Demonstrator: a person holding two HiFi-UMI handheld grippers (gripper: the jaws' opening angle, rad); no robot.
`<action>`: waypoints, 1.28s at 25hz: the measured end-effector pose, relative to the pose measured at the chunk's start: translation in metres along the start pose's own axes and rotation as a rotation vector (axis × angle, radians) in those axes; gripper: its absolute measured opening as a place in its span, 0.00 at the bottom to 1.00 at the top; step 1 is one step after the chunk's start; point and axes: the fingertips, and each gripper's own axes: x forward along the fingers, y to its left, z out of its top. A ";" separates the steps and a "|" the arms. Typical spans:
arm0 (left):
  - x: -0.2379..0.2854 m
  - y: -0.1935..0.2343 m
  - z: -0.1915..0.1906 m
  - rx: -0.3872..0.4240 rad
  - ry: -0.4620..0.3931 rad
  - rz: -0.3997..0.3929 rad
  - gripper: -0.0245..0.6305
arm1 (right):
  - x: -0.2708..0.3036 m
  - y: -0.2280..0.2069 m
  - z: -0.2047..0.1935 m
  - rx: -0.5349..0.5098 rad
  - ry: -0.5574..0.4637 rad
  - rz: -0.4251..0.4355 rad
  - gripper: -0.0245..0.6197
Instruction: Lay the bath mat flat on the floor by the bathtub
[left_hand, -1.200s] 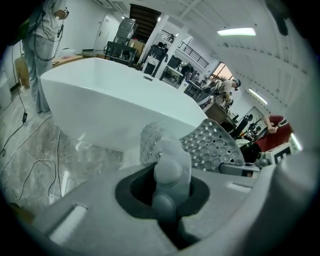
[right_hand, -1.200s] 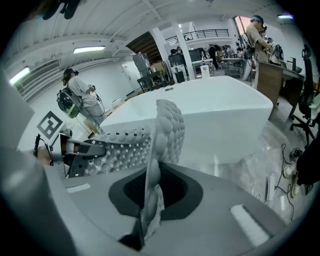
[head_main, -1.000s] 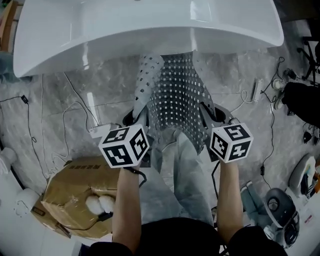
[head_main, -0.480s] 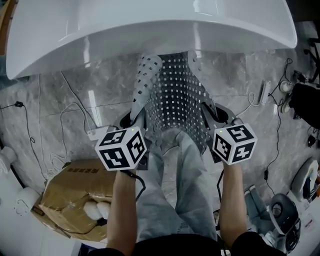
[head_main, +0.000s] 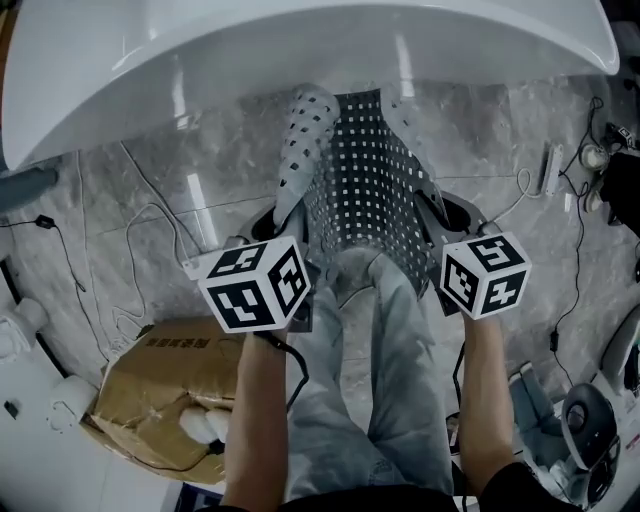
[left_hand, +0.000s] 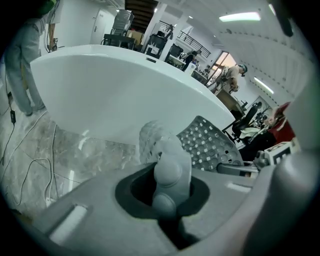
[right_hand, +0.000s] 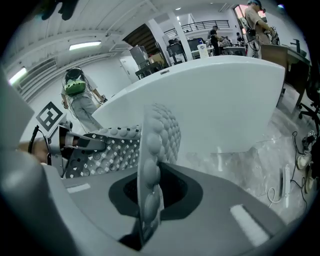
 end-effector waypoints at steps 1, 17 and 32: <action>0.005 -0.002 -0.002 0.000 0.001 0.000 0.07 | 0.001 -0.006 -0.001 -0.001 0.002 0.000 0.07; 0.076 0.010 -0.008 0.111 0.059 -0.002 0.07 | 0.054 -0.058 -0.025 -0.126 0.088 -0.014 0.07; 0.145 0.029 -0.020 0.183 0.101 0.022 0.07 | 0.110 -0.104 -0.040 -0.168 0.120 -0.040 0.07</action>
